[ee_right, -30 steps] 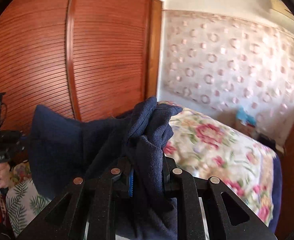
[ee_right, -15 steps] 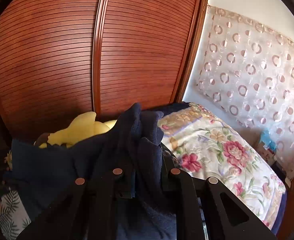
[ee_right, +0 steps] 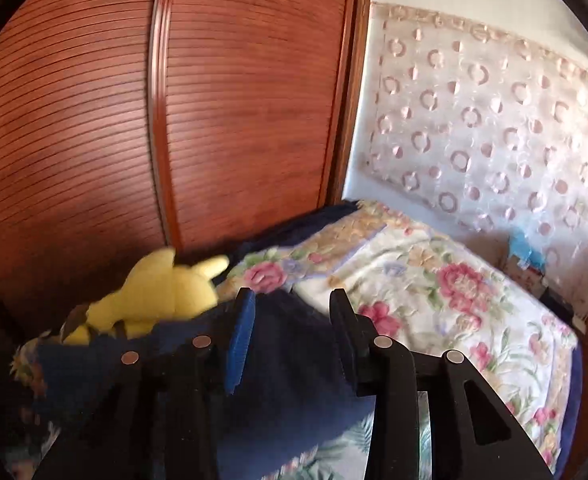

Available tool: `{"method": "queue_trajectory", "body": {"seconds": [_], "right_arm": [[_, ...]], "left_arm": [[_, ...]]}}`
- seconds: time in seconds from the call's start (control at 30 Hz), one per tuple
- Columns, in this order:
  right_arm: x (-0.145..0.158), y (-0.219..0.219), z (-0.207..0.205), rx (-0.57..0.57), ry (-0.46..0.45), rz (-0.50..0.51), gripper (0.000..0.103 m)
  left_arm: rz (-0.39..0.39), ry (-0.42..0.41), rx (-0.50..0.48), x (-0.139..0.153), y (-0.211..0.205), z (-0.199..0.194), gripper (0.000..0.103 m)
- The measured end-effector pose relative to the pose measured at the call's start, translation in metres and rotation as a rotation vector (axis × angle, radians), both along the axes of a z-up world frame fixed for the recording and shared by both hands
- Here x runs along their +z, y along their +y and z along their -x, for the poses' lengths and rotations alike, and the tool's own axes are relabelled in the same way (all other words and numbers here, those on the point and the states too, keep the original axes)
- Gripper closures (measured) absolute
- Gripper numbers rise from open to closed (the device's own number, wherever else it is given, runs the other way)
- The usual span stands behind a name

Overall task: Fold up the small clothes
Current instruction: 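Carry the folded shirt with both grippers onto the dotted pillow by the wardrobe, then open both grippers and withdraw them from the placed shirt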

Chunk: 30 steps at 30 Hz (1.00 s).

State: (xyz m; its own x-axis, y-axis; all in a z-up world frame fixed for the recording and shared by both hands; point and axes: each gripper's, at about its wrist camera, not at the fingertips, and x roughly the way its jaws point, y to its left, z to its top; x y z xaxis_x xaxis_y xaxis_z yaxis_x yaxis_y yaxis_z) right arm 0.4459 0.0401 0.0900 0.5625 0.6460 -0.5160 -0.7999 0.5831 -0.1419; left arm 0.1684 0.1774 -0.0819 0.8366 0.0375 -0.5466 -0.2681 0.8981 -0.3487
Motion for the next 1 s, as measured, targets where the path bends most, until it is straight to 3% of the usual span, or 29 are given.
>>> {"method": "queue_trajectory", "body": {"seconds": [0.07,0.17,0.23,0.33,0.43,0.5,0.53,0.7,1.0], "right_arm": [[-0.021,-0.002,0.003,0.015,0.038,0.033,0.063],[-0.053,0.001,-0.003,-0.013,0.047,0.108,0.063],[-0.064,0.005,-0.013,-0.030,0.060,0.104,0.062],[-0.074,0.017,-0.024,-0.047,0.070,0.090,0.056],[-0.078,0.028,-0.018,-0.050,0.012,0.094,0.053],[-0.083,0.034,-0.013,-0.065,-0.019,0.104,0.053],[-0.081,0.030,-0.010,-0.074,-0.016,0.101,0.053],[-0.071,0.001,0.017,-0.133,-0.008,0.029,0.053],[-0.048,-0.062,0.093,-0.188,-0.019,-0.059,0.053]], "left_arm": [[0.004,0.004,0.002,-0.001,0.002,-0.001,0.091],[0.012,0.001,0.002,0.001,0.001,0.002,0.084],[-0.002,-0.005,0.008,0.006,0.001,0.005,0.078],[-0.044,-0.015,0.024,0.015,-0.001,0.013,0.064],[-0.072,-0.033,0.025,0.024,-0.003,0.022,0.052],[-0.103,-0.034,0.022,0.029,-0.007,0.027,0.027],[-0.123,-0.035,0.017,0.031,-0.010,0.028,0.023],[-0.229,-0.013,-0.023,0.042,-0.027,0.033,0.021],[-0.264,-0.050,-0.070,0.055,-0.052,0.047,0.021]]}}
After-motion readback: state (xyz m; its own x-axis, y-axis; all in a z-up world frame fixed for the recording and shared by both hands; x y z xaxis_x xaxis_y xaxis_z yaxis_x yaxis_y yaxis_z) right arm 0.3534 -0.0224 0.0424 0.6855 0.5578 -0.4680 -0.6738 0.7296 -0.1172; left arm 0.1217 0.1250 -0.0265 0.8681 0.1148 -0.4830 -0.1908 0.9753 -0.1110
